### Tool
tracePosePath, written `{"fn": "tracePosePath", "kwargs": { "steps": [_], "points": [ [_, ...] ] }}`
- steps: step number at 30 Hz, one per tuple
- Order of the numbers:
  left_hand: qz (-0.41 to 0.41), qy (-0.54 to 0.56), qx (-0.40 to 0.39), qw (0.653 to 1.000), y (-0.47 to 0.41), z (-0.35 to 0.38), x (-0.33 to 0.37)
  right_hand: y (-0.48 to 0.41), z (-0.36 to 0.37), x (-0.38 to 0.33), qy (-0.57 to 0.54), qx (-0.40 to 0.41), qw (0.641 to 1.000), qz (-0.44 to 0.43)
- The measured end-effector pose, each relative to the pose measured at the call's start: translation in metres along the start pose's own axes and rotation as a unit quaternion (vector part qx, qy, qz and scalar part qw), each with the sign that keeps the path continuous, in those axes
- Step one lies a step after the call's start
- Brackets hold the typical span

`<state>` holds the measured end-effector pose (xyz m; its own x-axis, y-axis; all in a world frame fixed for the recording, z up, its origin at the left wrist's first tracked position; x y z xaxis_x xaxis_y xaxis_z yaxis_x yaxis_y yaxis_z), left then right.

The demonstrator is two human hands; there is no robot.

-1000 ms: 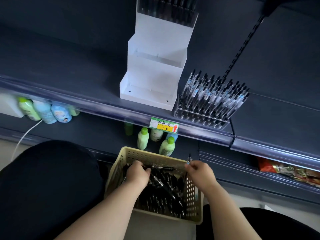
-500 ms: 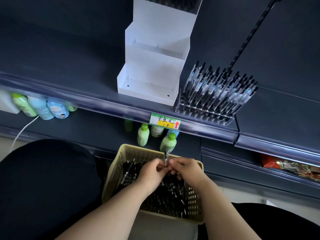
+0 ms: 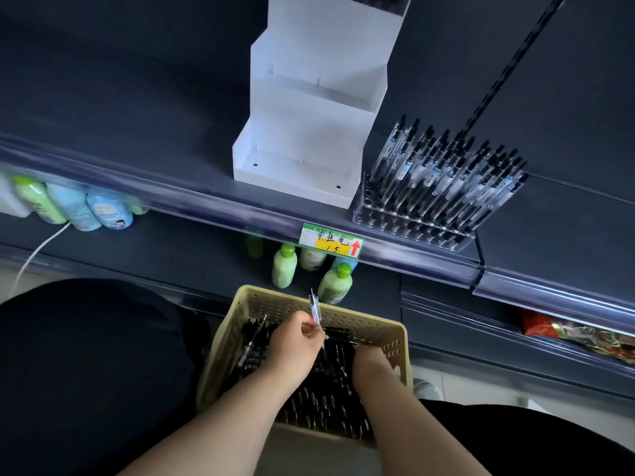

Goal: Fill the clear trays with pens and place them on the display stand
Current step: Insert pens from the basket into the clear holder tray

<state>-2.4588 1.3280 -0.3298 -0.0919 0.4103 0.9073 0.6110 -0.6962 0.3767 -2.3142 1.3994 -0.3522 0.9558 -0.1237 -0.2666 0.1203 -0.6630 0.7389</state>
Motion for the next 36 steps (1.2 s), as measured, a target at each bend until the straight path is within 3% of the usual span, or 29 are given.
{"fn": "tracePosePath", "kwargs": {
  "steps": [1,4,5,6,8,9,12,16,23,27,33,36],
  "points": [
    [0.006,0.001,-0.001,1.000,0.001,0.000,0.001,0.003,0.004,-0.005,-0.028,-0.013,1.000,0.000],
    [0.013,0.017,-0.011,1.000,0.001,-0.001,0.003,-0.022,0.006,-0.014,0.062,-0.030,0.997,-0.039],
    [0.014,0.022,-0.013,1.000,0.001,-0.002,0.005,-0.024,0.010,-0.013,0.203,-0.023,0.978,-0.036],
    [0.015,0.026,-0.014,0.999,0.001,-0.003,0.006,-0.025,0.008,-0.017,0.365,0.013,0.931,-0.029],
    [0.017,0.034,-0.012,0.999,0.000,-0.006,0.008,-0.037,0.011,-0.009,0.388,-0.038,0.921,0.018],
    [0.018,0.035,-0.011,0.999,-0.001,-0.007,0.009,-0.037,0.012,-0.005,0.354,-0.060,0.933,0.030],
    [0.023,0.023,-0.008,0.999,-0.005,-0.010,0.010,-0.035,0.004,-0.015,0.470,-0.043,0.881,-0.026],
    [0.033,0.026,0.012,0.999,-0.007,-0.016,0.017,-0.035,-0.006,-0.021,0.475,-0.022,0.879,-0.045],
    [0.041,0.072,0.005,0.997,0.006,-0.014,0.032,0.008,-0.041,-0.024,0.326,0.112,0.935,-0.077],
    [0.058,0.075,0.001,0.996,0.019,-0.012,0.042,0.052,-0.072,-0.032,0.147,0.229,0.944,-0.186],
    [0.137,0.081,0.003,0.987,0.038,-0.017,0.082,0.109,-0.110,-0.047,-0.146,0.273,0.904,-0.294],
    [0.200,0.058,0.008,0.978,0.045,-0.021,0.119,0.127,-0.128,-0.054,-0.234,0.288,0.872,-0.319]
  ]
}}
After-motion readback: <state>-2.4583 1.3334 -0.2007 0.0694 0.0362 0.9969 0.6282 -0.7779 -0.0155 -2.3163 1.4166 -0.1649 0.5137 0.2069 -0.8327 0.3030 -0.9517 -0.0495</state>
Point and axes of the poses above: each hand's wrist, its own y-axis away from the middle knuckle, its own z-axis out of the palm, x = y × z, the point moved 7 cm from there along -y, towards the middle knuckle, and after that the axes turned 14 degrees about y, right-handed, at the moved point
